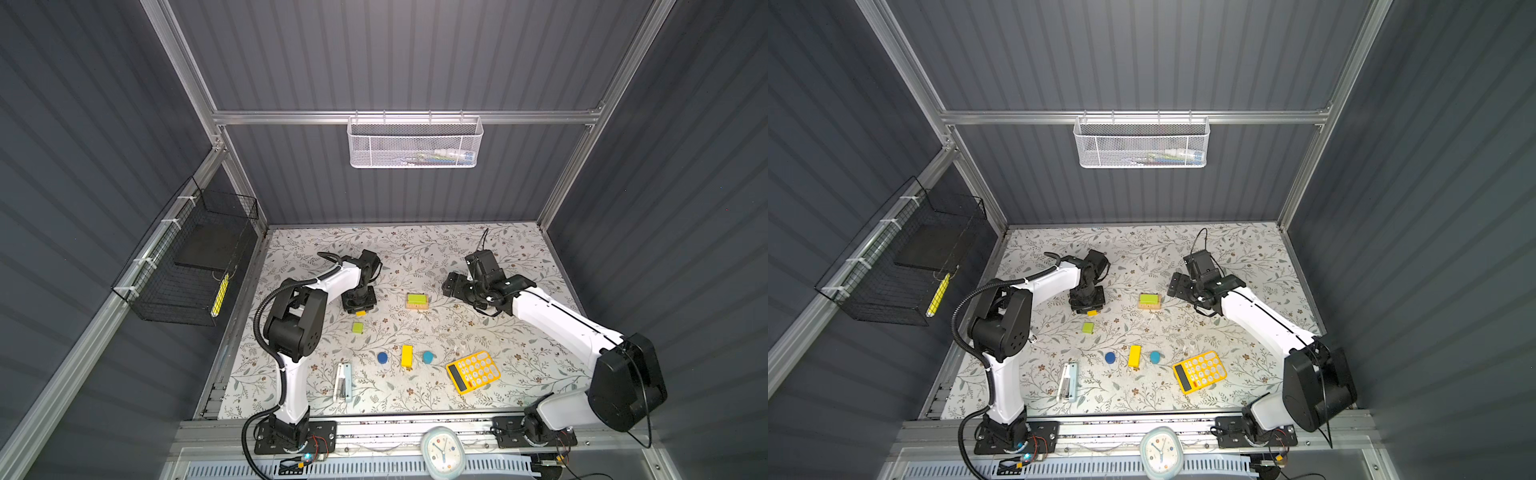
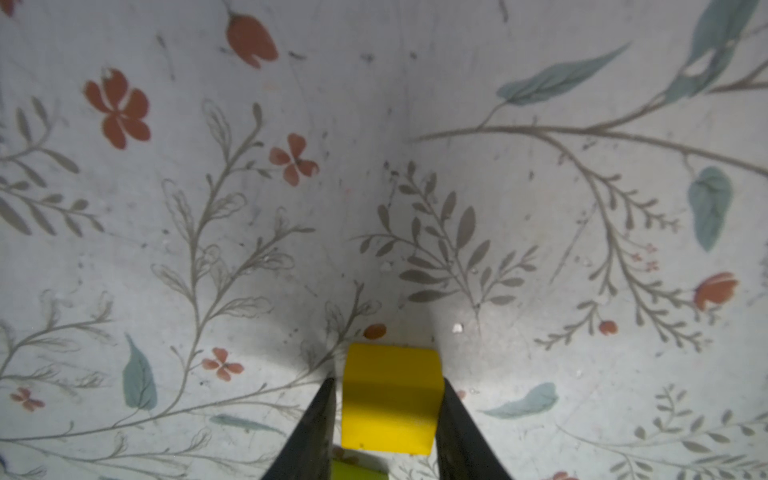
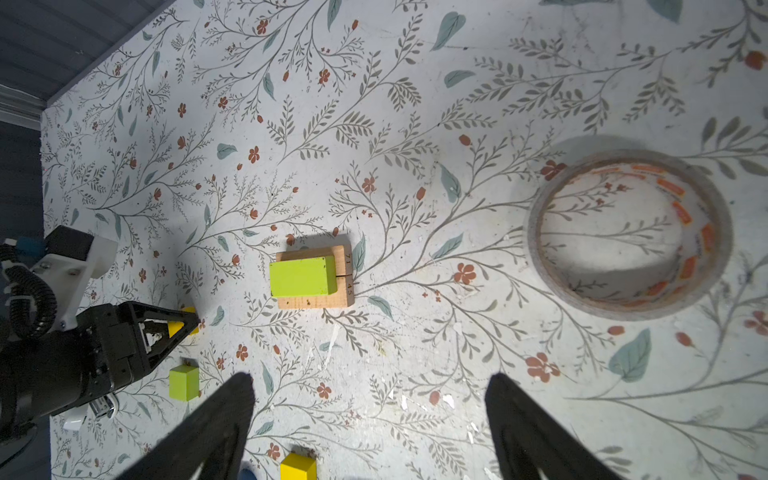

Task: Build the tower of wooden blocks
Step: 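Lift and carry the yellow cube with the left gripper over the lime-green block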

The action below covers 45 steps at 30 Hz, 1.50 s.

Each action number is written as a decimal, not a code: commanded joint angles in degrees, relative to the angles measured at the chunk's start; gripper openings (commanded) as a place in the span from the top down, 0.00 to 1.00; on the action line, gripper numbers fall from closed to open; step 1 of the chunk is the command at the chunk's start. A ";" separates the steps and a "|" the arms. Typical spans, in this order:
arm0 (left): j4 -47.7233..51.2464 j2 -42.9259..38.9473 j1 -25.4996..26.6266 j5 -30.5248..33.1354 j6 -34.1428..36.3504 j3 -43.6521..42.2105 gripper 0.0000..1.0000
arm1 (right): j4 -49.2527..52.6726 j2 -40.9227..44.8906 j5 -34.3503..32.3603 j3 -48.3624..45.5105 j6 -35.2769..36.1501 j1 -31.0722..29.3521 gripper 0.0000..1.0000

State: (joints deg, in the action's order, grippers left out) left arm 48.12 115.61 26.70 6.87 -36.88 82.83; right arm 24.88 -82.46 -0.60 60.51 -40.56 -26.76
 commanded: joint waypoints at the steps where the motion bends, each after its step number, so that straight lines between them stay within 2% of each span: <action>1: 0.22 -1.68 0.37 -0.24 -0.47 -0.63 0.62 | -0.27 1.20 -0.31 -0.73 -0.51 0.22 0.12; 6: 0.14 -1.81 0.37 0.16 -0.45 -0.65 0.64 | -0.36 1.35 -0.30 -0.75 -0.49 0.13 0.12; 12: 0.22 -2.53 0.37 0.68 -0.53 -0.39 0.71 | -0.41 1.24 -0.20 -0.80 -0.58 0.14 0.12; 18: 0.13 -3.96 0.37 0.34 0.32 0.04 0.90 | -0.36 1.16 -0.26 -0.90 -0.47 0.16 0.12; 26: 1.80 -4.78 1.11 -1.91 2.73 4.57 1.00 | 0.19 0.95 -0.34 -0.22 0.30 0.20 0.13; 34: 7.49 -0.65 4.25 -2.30 5.84 16.36 1.00 | 2.01 1.51 -2.02 0.55 1.18 0.30 0.13; 45: 12.01 4.90 9.87 -2.39 6.56 26.91 1.00 | 4.19 3.35 -3.00 0.16 1.53 1.58 0.11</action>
State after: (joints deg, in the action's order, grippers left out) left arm 56.27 118.87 35.48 5.13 -31.62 106.80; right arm 27.35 -80.55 -2.11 60.42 -39.79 -25.67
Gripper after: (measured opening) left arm 0.320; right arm 0.885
